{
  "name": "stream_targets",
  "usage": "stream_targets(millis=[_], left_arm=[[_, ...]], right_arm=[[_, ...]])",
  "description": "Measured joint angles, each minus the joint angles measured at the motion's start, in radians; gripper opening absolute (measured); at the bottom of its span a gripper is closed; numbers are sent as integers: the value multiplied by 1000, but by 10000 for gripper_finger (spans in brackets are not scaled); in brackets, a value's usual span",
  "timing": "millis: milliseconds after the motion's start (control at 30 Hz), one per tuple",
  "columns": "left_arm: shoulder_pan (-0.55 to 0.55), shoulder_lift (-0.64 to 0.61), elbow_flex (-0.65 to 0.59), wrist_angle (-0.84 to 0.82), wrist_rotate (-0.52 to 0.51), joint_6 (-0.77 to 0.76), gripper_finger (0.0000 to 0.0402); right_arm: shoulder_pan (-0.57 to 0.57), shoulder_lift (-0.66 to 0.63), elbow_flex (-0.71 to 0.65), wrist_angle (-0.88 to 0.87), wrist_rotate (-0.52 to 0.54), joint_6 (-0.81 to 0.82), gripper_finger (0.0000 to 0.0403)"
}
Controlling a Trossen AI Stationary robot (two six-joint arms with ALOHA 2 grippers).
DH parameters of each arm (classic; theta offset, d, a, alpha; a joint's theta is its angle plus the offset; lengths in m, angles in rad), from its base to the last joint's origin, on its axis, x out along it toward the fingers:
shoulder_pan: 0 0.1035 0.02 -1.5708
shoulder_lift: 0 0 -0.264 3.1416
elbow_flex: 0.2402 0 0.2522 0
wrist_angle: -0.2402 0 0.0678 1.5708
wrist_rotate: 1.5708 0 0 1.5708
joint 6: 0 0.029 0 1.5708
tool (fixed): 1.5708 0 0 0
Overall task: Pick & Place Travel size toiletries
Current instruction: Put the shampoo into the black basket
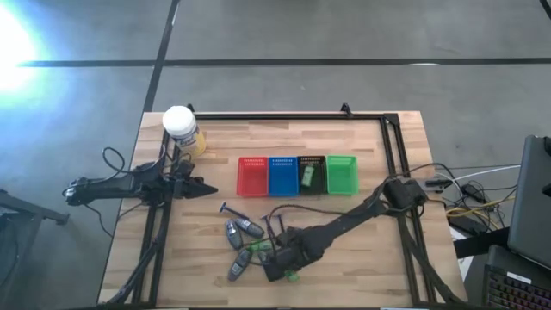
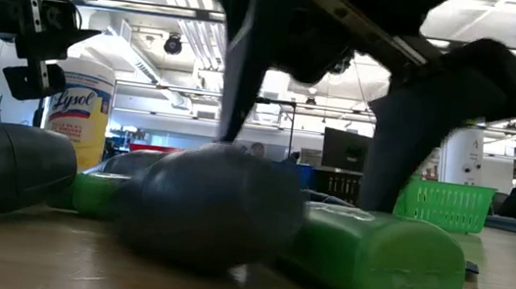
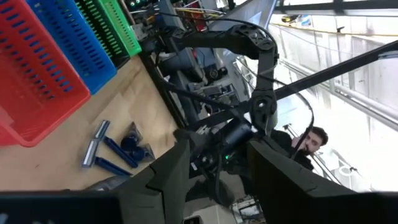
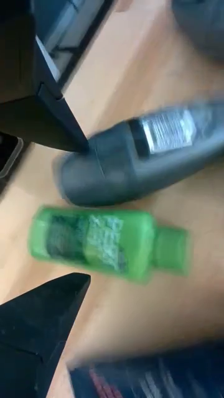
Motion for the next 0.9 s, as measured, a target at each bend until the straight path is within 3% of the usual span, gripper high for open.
stream_targets(millis=[400, 700, 900], left_arm=[[0, -1, 0, 4, -2, -30, 168], [0, -1, 0, 3, -2, -22, 168], [0, -1, 0, 3, -2, -21, 168]], right_arm=[[2, 14, 52, -103, 44, -34, 300], [7, 14, 136, -232, 42, -148, 334], [10, 29, 91, -224, 6, -71, 340]])
